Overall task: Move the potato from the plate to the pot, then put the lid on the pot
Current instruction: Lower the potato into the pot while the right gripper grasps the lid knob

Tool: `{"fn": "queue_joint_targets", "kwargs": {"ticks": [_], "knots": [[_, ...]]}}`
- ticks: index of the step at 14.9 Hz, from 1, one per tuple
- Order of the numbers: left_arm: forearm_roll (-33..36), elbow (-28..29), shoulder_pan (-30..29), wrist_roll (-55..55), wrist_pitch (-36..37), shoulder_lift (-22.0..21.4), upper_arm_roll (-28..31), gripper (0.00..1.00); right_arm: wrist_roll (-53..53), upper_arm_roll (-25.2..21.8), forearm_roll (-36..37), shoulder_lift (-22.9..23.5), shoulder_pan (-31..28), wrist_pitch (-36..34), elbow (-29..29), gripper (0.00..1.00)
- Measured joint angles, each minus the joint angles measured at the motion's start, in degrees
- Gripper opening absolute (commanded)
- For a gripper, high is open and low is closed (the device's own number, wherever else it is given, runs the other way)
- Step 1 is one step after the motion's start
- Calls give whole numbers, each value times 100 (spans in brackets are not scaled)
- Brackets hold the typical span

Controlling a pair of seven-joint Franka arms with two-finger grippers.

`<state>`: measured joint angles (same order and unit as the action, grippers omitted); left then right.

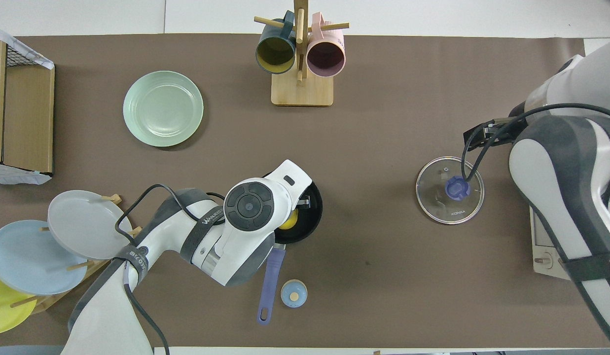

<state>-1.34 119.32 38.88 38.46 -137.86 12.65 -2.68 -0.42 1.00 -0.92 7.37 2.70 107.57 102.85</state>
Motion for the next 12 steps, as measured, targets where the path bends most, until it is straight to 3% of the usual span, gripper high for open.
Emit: {"fn": "queue_joint_targets", "kwargs": {"ticks": [2, 3, 7, 12], "knots": [[1, 27, 28, -39, -10, 1, -1, 0, 0, 1, 0, -4, 64, 433, 386, 100], [1, 45, 61, -39, -28, 1, -1, 5, 0, 1, 0, -7, 75, 632, 572, 100], [1, 91, 125, -39, -82, 2, 2, 100, 85, -1, 1, -107, 71, 1321, 1365, 100], [3, 94, 125, -47, -93, 1, 18, 100, 229, -12, 2, -451, 65, 2144, 2376, 100]]}}
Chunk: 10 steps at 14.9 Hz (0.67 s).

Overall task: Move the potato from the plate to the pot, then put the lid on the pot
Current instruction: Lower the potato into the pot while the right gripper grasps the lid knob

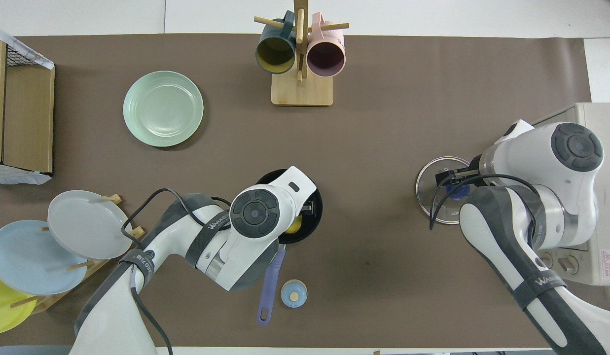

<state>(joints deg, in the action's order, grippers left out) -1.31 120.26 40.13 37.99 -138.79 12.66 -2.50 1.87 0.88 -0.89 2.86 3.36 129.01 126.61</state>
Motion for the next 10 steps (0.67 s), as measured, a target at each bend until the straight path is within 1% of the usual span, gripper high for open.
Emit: {"fn": "queue_joint_targets", "kwargs": {"ticks": [3, 7, 8, 10], "knots": [[0, 0, 0, -11, -9, 0, 26, 100, 66, 0, 1, -41, 1, 37, 118, 100], [0, -44, -14, -105, 2, -60, 93, 100, 438, -9, 2, -41, -4, 254, 181, 100], [0, -97, -47, -128, 50, -109, 114, 100, 455, -9, 2, -41, -4, 275, 196, 100], [0, -304, -187, -242, 389, -254, 135, 100, 464, -9, 2, -42, -4, 289, 238, 100]]}}
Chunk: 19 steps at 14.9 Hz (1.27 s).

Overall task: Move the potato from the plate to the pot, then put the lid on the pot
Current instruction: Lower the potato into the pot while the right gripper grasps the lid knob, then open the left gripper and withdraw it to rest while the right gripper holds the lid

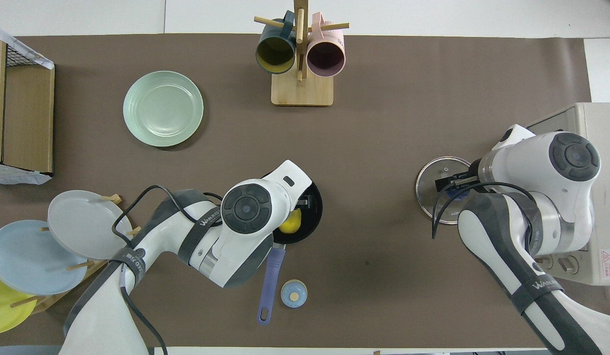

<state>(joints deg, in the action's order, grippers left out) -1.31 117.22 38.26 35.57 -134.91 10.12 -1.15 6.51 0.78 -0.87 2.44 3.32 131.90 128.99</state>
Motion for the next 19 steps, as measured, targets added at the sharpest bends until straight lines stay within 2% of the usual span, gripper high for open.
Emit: {"fn": "queue_joint_targets", "kwargs": {"ticks": [5, 9, 14, 19], "knots": [[0, -801, -631, -463, 1378, -440, 29, 100, 122, 11, 1, 15, 6, 121, 138, 100], [0, -1459, -1360, -1042, 2321, -670, 61, 100, 315, -5, 1, 18, -16, 165, 176, 100], [-2, -1668, -2580, -2626, 3210, -1094, 108, 100, 319, -7, 1, 46, -40, 192, 203, 100], [-2, -2037, -2979, -3019, 4089, -1286, 101, 100, 319, -6, 1, 153, -42, 344, 247, 100]]}}
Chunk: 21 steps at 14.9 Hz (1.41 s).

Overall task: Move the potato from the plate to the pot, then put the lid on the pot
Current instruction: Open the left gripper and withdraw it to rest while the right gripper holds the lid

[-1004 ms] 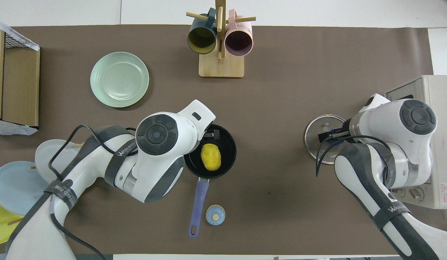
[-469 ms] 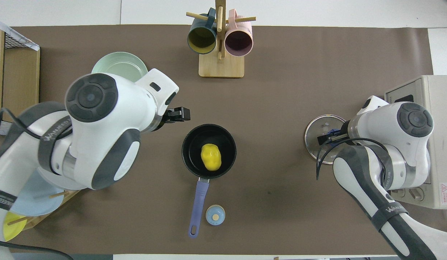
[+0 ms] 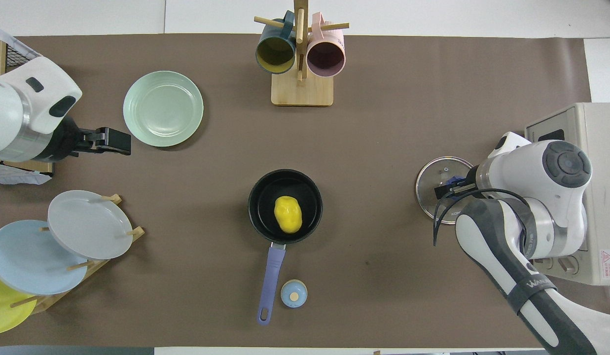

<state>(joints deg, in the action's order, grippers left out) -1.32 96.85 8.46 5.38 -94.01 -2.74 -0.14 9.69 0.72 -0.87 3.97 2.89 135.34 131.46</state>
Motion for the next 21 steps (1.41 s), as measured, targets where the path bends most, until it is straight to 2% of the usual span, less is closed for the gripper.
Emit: {"fn": "queue_joint_targets", "kwargs": {"ticks": [4, 7, 13, 15, 19, 21], "knots": [[0, -496, 0, 0, 667, 30, -33, 100, 2, 0, 0, 37, 0, 7, 1, 93], [0, -568, 1, 0, 765, 74, -52, 100, 4, 0, 0, 37, 0, 7, 1, 88], [0, -563, 1, 1, 712, 157, -57, 100, 5, 0, 0, 36, 0, 7, 1, 59], [0, -549, 4, 1, 712, 170, -73, 100, 6, 2, 0, 33, 0, 7, -1, 53], [0, -549, 5, 2, 722, 184, -104, 100, 6, 7, 0, 43, 0, -95, -86, 50], [0, -553, 5, 4, 731, 184, -120, 100, 6, 18, 0, 61, 3, -493, -392, 50]]}}
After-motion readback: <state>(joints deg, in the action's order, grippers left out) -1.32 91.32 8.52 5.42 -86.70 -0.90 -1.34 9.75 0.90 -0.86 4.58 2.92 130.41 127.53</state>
